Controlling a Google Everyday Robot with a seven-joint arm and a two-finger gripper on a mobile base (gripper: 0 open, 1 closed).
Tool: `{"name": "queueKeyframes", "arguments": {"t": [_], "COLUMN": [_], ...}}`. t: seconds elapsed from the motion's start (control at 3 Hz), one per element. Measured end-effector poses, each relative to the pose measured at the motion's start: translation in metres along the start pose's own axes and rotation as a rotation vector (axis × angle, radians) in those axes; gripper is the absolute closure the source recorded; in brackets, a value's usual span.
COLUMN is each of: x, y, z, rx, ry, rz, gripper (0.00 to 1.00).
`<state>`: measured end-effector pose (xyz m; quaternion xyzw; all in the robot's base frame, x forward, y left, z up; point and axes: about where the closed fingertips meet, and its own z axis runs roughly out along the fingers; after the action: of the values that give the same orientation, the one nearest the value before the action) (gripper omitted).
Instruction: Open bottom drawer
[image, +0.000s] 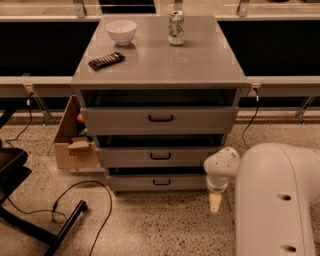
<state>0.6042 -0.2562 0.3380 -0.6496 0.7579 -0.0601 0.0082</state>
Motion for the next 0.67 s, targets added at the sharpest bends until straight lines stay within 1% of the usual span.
{"name": "queueKeyframes", "arguments": {"t": [0.33,0.67], "x": [-0.045,-0.073], "y": [-0.026,-0.054], "z": [0.031,0.048], "rx": [0.034,0.07], "ry": [-0.088,-0.128], "rz": [-0.018,-0.038], "gripper": [0.0,0.0]}}
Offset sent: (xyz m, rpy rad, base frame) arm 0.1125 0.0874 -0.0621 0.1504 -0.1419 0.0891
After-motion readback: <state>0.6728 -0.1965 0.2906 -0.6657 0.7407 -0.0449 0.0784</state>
